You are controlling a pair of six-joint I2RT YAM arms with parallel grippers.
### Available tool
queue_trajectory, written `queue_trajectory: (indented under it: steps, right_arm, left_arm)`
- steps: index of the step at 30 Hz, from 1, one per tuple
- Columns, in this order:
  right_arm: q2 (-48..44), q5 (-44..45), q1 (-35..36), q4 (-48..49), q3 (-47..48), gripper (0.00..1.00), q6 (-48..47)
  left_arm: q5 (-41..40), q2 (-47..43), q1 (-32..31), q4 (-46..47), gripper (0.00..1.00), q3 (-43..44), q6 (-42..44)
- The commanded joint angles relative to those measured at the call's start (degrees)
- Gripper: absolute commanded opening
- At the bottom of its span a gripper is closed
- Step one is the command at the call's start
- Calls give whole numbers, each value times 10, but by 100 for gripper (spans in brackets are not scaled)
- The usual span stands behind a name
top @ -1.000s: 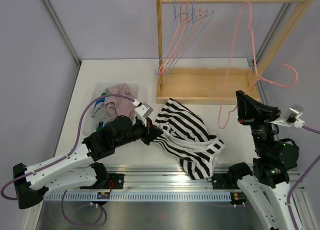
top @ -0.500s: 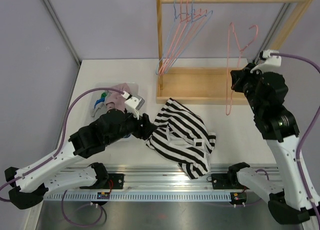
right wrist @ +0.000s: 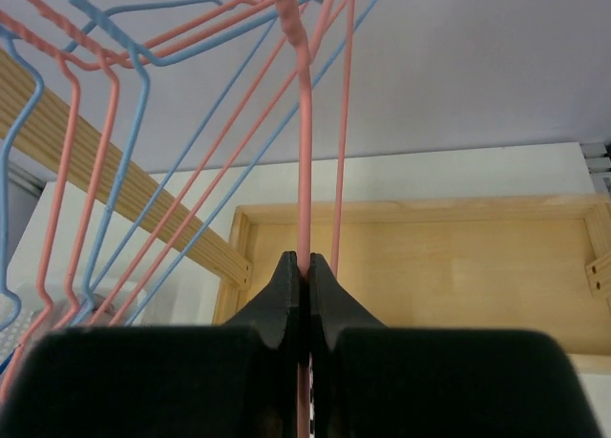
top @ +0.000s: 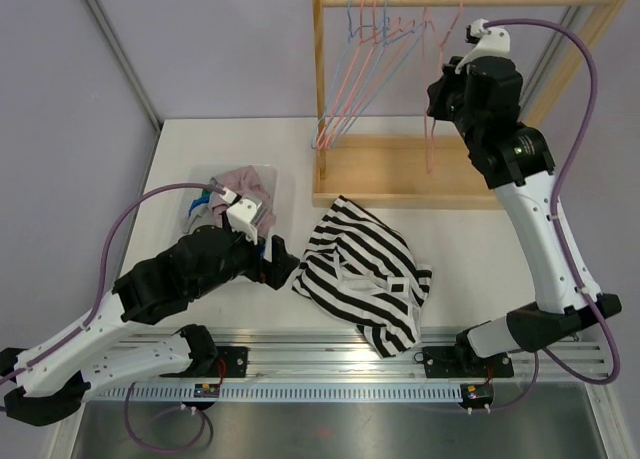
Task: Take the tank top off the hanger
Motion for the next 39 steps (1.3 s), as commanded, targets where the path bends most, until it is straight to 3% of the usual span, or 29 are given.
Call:
queue_trajectory:
  steps: [1,11,16,26,28,29,31,32,39]
  right_arm:
    - [49,41,27,1,93,0,-25]
    - [177,117,66,-47,229,0,-45]
    - [212,133,92,-48,235,0,-43]
    - [196,127,106,-33,218,0,-46]
    - [176,134,106,-32,202,12,-54]
    - [165,140,106,-26,191,28,-60]
    - [132,143,106,-15,158,39,-64]
    - [121,149,106,-12,147,56,-70]
    - [4,182,106,-40,82,85,-86]
  left_arm:
    - [-23,-8,-2,-5,99,14,12]
    - [-30,-16,-3,-4,99,0,12]
    - [-32,-14,-2,-1,99,-3,12]
    - [-41,6,-3,12,99,-10,3]
    - [-47,15,-2,21,99,-13,-9]
    - [-48,19,-2,25,99,-14,-12]
    - [-57,40,-3,39,99,-17,-27]
    - [-61,47,-3,42,99,-16,-32]
    - [-64,148,-12,96,99,-17,-70]
